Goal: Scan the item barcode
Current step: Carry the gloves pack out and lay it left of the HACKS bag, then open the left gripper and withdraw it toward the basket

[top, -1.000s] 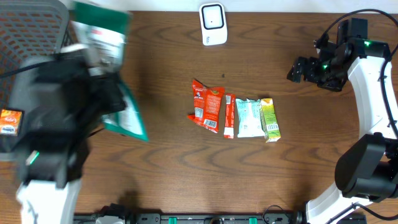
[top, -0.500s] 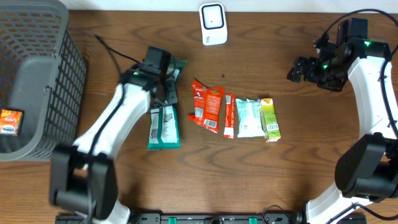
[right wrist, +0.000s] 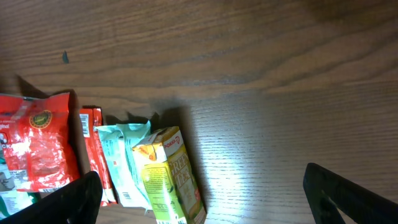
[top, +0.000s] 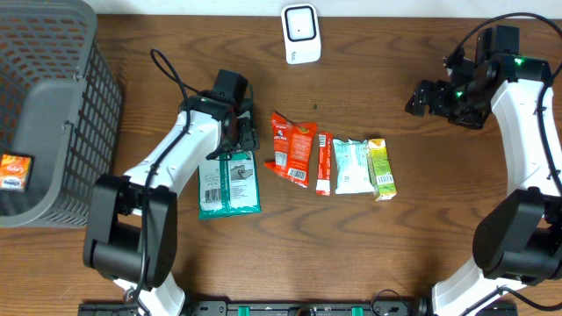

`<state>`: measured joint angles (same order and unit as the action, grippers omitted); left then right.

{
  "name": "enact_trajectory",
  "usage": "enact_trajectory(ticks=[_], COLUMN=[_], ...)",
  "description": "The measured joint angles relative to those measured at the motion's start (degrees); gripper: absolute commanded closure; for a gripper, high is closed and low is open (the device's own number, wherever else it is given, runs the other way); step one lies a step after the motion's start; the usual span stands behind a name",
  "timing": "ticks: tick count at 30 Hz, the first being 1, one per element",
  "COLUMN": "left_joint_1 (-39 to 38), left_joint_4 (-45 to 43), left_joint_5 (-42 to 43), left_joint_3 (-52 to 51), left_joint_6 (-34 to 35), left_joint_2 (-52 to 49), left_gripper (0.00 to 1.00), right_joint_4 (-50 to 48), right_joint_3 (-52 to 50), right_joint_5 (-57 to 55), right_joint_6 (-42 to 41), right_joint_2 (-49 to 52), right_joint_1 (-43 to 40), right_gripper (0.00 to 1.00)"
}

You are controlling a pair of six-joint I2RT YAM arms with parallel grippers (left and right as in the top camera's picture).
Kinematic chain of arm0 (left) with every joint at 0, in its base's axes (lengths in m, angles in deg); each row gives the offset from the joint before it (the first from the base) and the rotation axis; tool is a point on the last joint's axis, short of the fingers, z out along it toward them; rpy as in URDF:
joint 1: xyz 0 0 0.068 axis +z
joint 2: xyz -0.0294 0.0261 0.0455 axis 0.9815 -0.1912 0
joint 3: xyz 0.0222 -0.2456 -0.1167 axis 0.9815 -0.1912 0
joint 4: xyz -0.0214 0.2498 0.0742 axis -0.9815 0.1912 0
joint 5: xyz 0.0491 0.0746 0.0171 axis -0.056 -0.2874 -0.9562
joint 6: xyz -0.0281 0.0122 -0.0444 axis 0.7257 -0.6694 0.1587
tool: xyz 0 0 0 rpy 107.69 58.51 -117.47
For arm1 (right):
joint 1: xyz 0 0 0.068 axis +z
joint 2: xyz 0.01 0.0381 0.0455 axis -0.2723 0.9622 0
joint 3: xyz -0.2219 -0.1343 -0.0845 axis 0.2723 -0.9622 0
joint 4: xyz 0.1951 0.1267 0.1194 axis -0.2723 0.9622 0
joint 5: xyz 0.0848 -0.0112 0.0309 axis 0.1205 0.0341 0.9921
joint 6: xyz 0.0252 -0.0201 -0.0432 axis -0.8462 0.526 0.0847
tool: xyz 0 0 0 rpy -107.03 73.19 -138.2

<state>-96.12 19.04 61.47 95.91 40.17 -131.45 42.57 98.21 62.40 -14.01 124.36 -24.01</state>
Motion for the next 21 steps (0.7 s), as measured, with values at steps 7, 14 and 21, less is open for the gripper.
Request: enact_trajectory(ticks=[7, 14, 21], left_joint_1=[1.1, 12.3, 30.4], left_joint_4=[7.0, 11.3, 10.7], left_joint_5=[-2.1, -9.0, -17.6], left_joint_3=[10.5, 20.5, 20.8], left_joint_6=[-4.5, -7.5, -8.1], left_joint_2=[8.5, 18.9, 21.8], left_gripper=[0.18, 0.18, 0.17], right_joint_4=[0.0, 0.0, 0.0], right_joint_3=[0.0, 0.0, 0.0], right_joint_5=[0.0, 0.0, 0.0], right_joint_6=[0.0, 0.0, 0.0], right_joint_2=[0.0, 0.0, 0.0], right_joint_1=[0.0, 0.0, 0.0], right_gripper=[0.01, 0.01, 0.01])
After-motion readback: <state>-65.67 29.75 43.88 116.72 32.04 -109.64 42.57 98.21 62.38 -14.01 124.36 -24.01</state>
